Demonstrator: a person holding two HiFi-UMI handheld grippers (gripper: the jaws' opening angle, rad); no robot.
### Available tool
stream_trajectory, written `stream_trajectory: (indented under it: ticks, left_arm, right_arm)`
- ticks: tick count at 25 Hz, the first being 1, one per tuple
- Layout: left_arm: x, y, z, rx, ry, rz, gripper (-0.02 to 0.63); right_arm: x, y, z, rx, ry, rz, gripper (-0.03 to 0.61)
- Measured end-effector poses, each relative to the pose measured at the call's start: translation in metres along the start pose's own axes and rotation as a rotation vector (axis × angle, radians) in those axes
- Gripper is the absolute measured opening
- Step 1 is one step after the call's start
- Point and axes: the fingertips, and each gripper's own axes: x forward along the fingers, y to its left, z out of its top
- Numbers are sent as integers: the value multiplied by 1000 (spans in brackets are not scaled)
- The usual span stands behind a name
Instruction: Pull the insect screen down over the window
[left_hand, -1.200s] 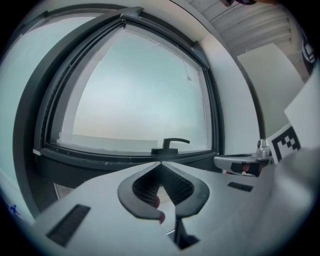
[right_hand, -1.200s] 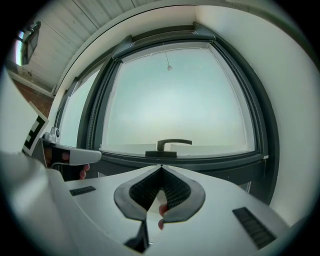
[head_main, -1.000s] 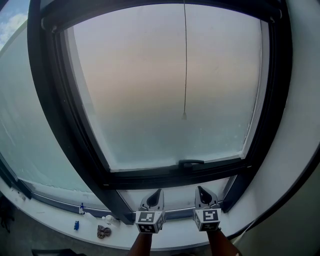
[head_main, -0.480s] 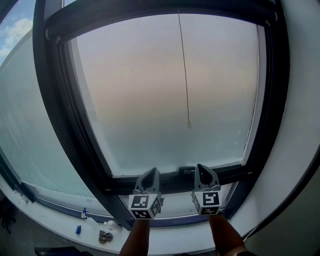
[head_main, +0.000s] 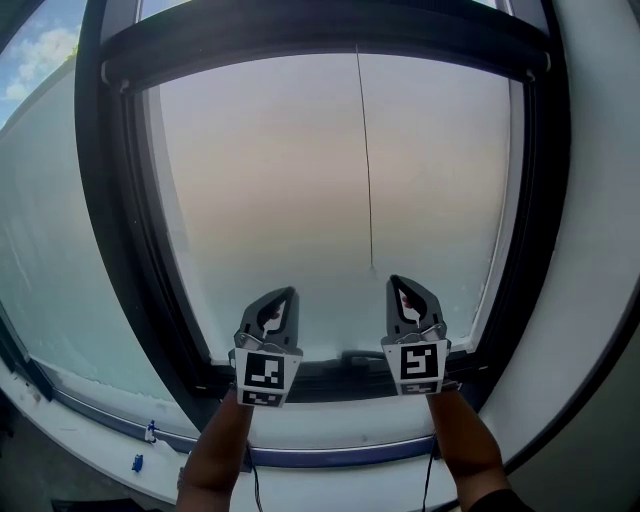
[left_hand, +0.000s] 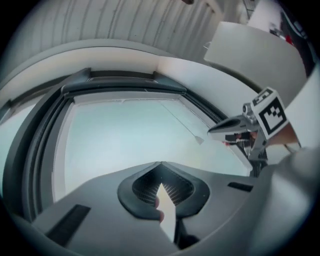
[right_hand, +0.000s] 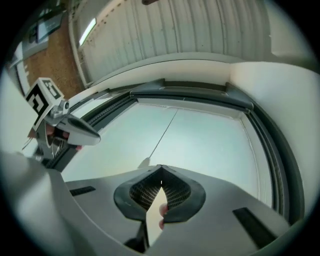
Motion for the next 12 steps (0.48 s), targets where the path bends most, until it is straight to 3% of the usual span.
stream_trajectory:
  ticks: [6,12]
  left_arm:
    - [32,41,69,340,-72,49,3]
    - [63,74,129,625,-102,159,3]
  right_arm:
    - [40,-35,49,-360,-32,-17,3]
    - [67,-58,100,-529,-88,-30,3]
